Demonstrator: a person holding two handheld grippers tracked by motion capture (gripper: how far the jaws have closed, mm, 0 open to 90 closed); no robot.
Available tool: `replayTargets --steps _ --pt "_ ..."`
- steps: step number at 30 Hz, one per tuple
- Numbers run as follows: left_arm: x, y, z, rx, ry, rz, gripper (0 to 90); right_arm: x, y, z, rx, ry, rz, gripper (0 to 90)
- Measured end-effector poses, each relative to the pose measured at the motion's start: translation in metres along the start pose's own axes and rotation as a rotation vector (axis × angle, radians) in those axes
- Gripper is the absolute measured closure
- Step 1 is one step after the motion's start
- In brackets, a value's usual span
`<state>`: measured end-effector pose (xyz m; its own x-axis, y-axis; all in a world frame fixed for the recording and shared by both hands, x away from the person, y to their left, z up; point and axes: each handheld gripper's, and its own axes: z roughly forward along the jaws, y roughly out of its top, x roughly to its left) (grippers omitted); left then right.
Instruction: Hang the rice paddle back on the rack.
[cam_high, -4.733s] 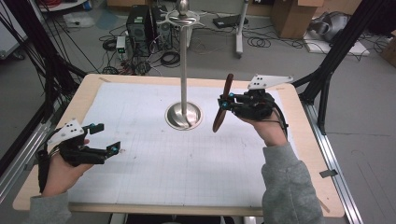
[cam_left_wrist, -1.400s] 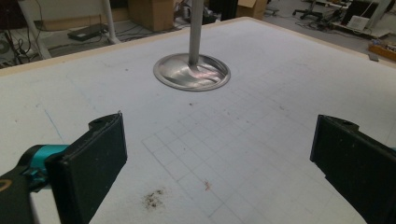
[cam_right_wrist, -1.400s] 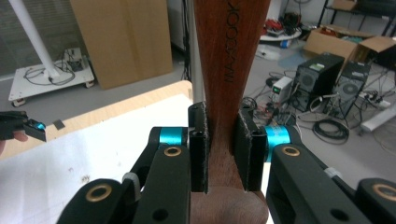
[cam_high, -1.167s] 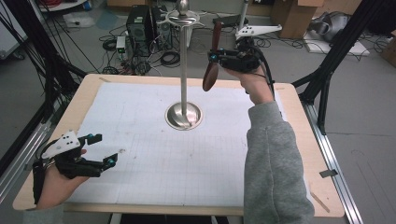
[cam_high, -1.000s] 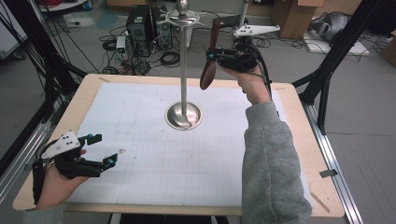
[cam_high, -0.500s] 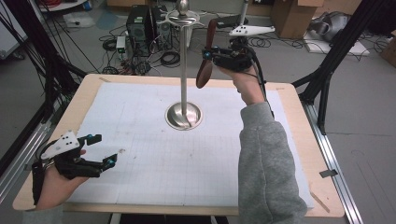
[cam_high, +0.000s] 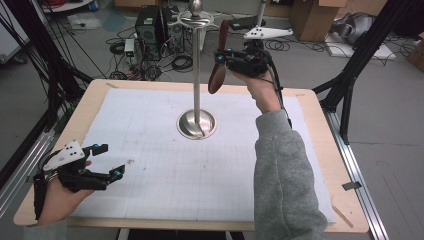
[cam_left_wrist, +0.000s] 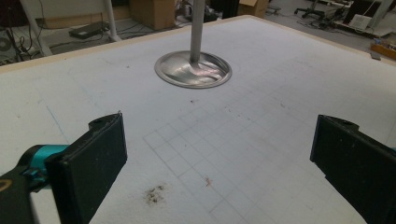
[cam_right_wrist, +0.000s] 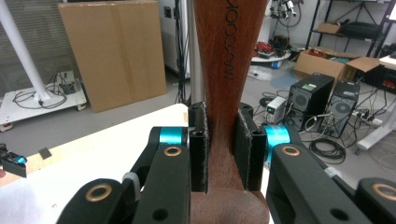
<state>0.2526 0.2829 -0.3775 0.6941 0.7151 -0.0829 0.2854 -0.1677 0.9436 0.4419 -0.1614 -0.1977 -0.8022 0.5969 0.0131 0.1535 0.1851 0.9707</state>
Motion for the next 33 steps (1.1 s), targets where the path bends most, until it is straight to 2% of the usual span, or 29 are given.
replayTargets --steps 6,19,25,33 --pt "0.002 0.000 -0.003 -0.011 0.008 -0.009 4.2 0.000 0.000 0.001 -0.005 -0.003 -0.006 77.6" --pt "0.000 0.000 -0.002 -0.006 0.000 -0.001 4.2 0.000 -0.001 0.006 0.002 -0.009 -0.001 77.6" --pt "0.001 0.000 -0.003 -0.007 -0.001 -0.005 4.2 0.000 -0.002 0.007 0.006 -0.029 -0.013 77.6" --pt "0.000 0.001 -0.002 -0.008 -0.003 -0.005 4.2 0.002 -0.002 0.011 -0.003 -0.022 -0.009 77.6"
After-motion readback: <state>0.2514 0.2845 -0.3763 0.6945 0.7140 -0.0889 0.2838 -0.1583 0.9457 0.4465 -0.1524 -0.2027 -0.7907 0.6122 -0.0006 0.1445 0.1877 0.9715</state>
